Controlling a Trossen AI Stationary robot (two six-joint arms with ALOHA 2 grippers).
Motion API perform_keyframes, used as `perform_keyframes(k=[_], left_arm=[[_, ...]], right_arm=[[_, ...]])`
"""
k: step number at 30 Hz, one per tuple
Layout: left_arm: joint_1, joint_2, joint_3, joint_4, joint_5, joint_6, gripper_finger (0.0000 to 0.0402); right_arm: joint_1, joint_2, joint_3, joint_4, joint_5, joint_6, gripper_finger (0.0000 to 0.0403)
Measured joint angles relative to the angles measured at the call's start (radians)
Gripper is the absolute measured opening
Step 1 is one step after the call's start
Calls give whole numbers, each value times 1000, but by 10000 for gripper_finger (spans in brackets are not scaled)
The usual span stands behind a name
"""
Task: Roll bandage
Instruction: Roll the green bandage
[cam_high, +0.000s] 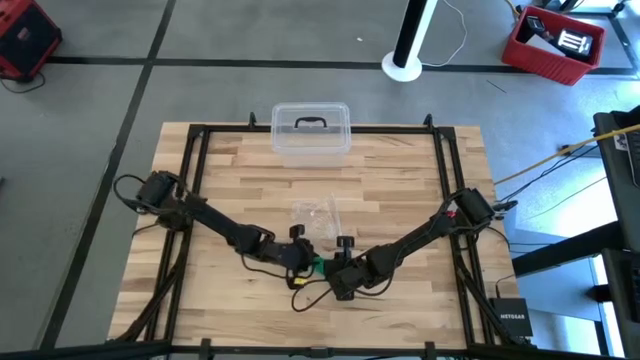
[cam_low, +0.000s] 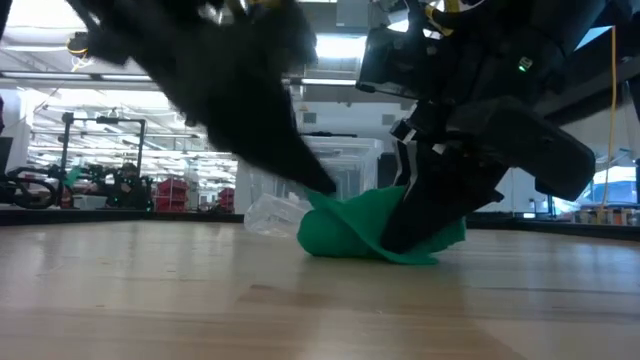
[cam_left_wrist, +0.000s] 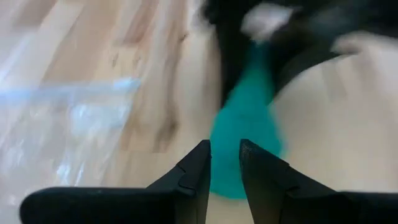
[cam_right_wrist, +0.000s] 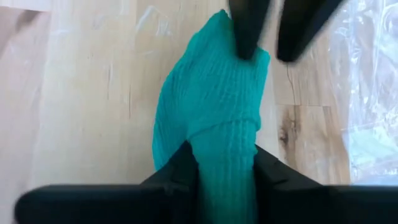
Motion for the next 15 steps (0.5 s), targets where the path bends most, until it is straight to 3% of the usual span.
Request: perform_keyframes(k=[5,15], left_arm=[[-41,-40,4,23,2,44,76],[-25,89,8,88,-42,71,76]], right_arm=[[-2,0,0,8,-19,30,104],[-3,1,-1,37,-63,108,108]])
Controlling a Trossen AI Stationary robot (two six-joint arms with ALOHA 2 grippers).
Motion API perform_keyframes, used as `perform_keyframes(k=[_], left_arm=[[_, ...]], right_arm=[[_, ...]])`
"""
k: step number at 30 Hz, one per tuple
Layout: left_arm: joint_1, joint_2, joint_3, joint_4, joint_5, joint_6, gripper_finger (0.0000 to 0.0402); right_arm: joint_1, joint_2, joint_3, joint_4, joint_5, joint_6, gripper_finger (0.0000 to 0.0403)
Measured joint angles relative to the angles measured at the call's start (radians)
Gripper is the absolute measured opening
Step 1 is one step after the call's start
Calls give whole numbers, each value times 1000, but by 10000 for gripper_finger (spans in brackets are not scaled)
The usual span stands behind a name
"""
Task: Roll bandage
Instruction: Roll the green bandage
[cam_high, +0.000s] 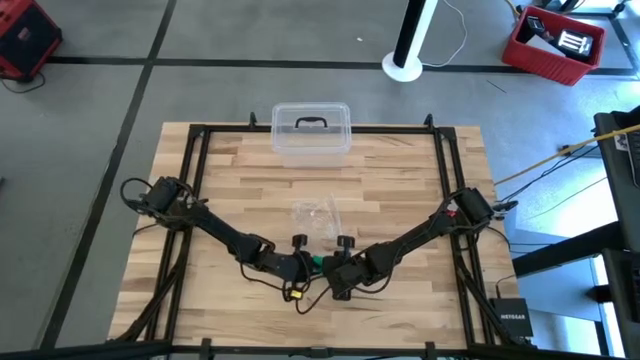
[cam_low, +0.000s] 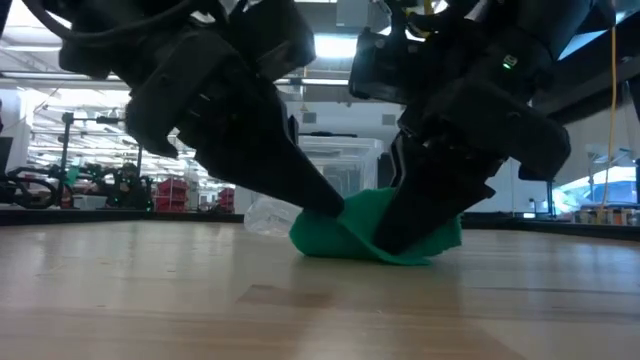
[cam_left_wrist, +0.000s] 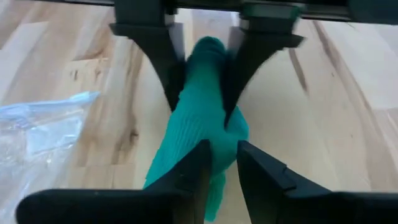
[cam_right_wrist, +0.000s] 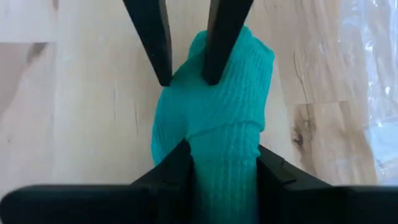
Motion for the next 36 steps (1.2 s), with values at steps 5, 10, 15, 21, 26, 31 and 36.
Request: perform_keyframes(k=[5,10,15,21,26,31,36], left_arm=[[20,0,0,-9,-8,-8,76],[22,0,0,-24,-7,-21,76],[24,0,0,-41,-8,-33,76],[24,1,0,-42,-12,-37,76],[25,1,0,-44,-12,-42,76],[25,2,-1,-40,-11,-50,76],[15,-15,-1,-48,-8,-28,76]], right_arm=[[-1,2,43,-71,-23,36,157],[0,-2,128,-215,-62,3,231],[1,-5,144,-232,-135,-2,275],[-11,-6,145,-226,-140,29,284],[-23,-4,145,-196,-138,109,284],[-30,-4,147,-226,-203,132,284],[-31,-38,146,-343,-327,131,285]])
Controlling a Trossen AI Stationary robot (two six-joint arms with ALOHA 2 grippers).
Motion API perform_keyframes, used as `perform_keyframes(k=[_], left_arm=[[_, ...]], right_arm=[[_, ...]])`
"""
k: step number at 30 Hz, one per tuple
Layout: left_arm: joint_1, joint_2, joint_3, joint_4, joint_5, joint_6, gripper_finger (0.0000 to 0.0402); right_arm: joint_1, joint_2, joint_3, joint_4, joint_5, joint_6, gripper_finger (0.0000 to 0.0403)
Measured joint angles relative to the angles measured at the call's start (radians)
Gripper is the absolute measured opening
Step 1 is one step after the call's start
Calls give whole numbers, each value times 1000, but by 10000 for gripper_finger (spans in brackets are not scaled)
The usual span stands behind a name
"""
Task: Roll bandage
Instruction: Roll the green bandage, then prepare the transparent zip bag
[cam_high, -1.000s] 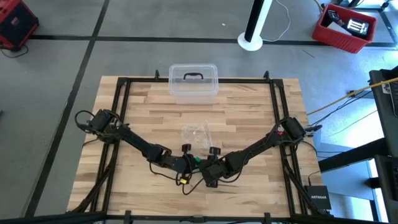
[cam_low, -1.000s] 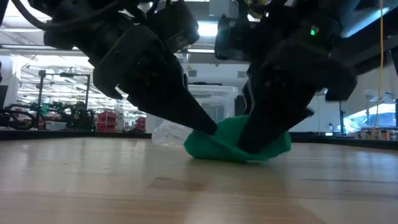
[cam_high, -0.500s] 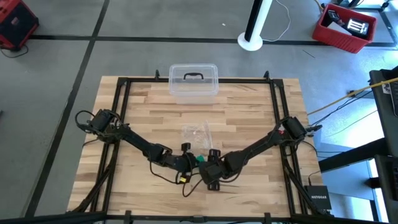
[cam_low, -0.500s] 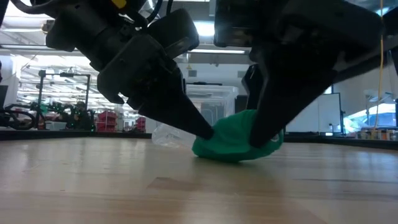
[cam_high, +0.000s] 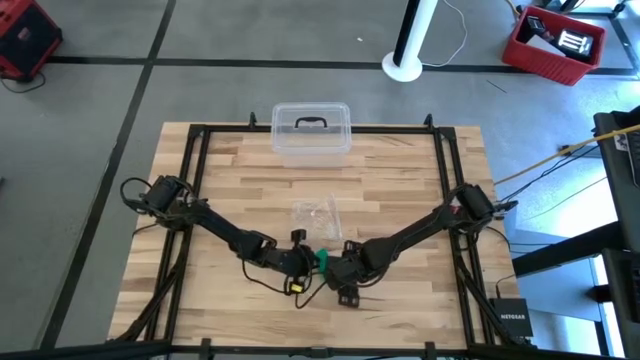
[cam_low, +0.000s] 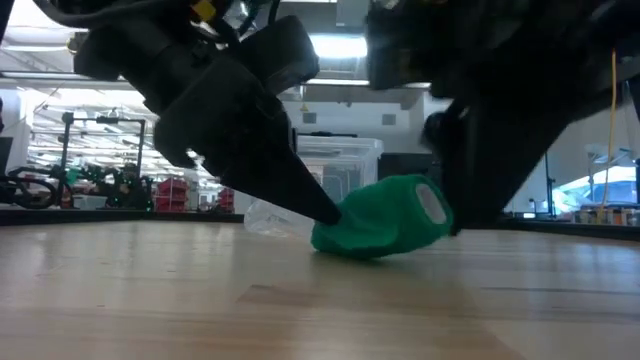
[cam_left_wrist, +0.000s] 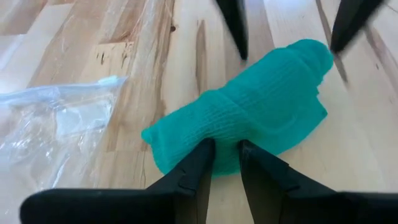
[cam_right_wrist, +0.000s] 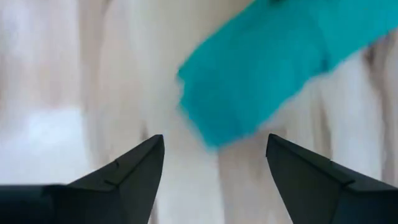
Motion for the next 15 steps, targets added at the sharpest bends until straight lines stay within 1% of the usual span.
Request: perform_keyframes(k=[4,6,8,11,15], left_arm=[[-34,-69,-3,-10,0,81,76],[-49,-119,-2,-13,0,105,76],[-61,-166,1,-58,2,122,76],[-68,-225,-1,-165,-9,118,76],[-54,-280,0,-308,-97,76,76]], right_arm=[[9,-47,0,-87,13,1,285],[15,-71,0,-112,48,-11,285],[24,-95,0,-122,93,-29,285],[46,-115,0,-148,196,-82,285],[68,-126,-10,-153,395,-187,285]])
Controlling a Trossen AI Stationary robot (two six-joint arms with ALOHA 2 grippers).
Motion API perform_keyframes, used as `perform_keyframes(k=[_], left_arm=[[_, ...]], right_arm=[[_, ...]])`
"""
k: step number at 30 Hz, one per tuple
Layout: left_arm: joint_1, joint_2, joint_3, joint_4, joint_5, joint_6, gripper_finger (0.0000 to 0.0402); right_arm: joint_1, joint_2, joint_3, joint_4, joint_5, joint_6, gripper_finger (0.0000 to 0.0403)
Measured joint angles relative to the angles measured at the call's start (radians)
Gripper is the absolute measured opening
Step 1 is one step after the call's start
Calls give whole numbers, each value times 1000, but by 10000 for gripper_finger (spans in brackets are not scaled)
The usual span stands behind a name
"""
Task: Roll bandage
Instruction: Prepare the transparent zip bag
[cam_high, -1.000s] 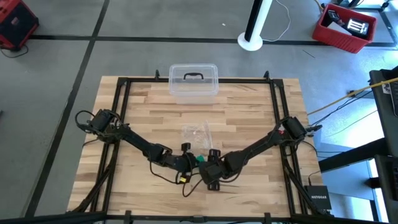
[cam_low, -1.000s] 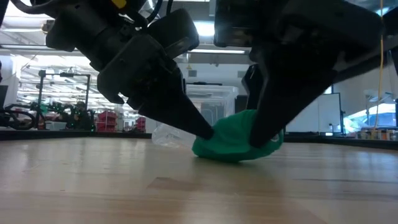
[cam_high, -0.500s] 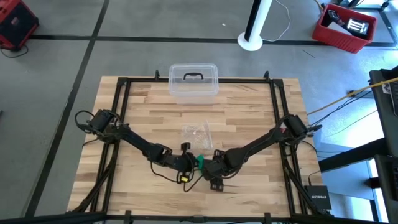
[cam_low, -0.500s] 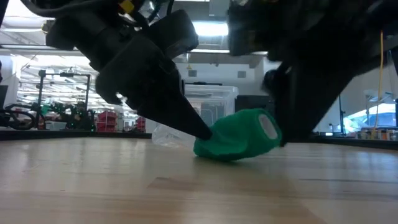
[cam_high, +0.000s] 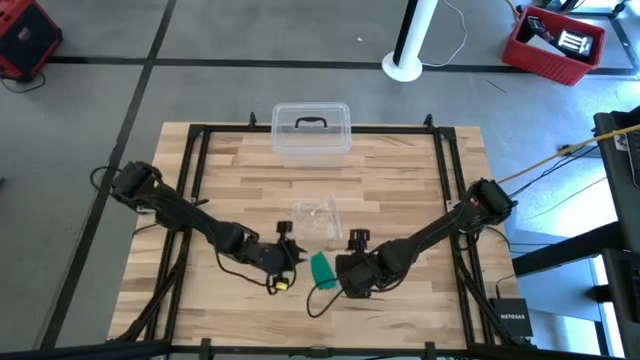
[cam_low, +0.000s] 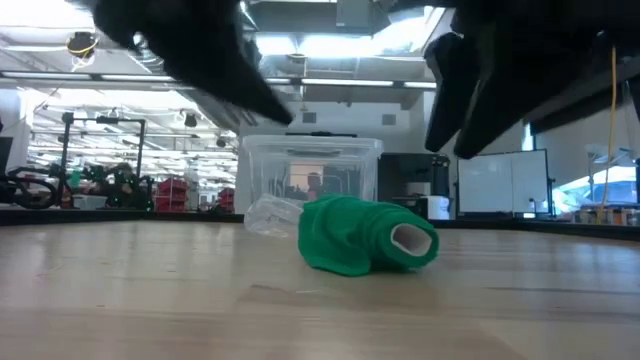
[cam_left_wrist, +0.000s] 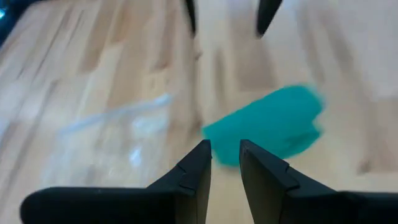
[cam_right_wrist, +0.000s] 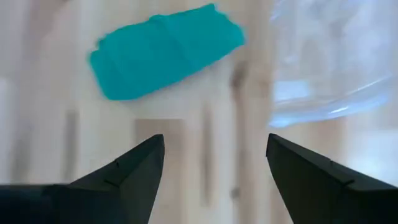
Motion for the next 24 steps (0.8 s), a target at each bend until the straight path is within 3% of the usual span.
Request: perform_keyframes(k=[6,8,12,16,20,24], left_arm=[[108,20,0,-34,-13,-32,76],[157,40,-1,-11,11,-24,76],[242,91,1,6,85,-20,76],[274,141,-1,-99,154,-23,76],[233,125,1,-319,137,-26,76],[172,65,-1,-449,126,-48,76]], right_arm=[[-70,0,-146,7,212,-86,285],[-116,-7,-223,38,227,-105,285],[-212,-63,-384,232,164,-134,285],[-270,-136,-519,516,41,-152,285],[-279,-155,-616,865,-118,-156,285],[-276,-116,-669,1184,-200,-191,285]])
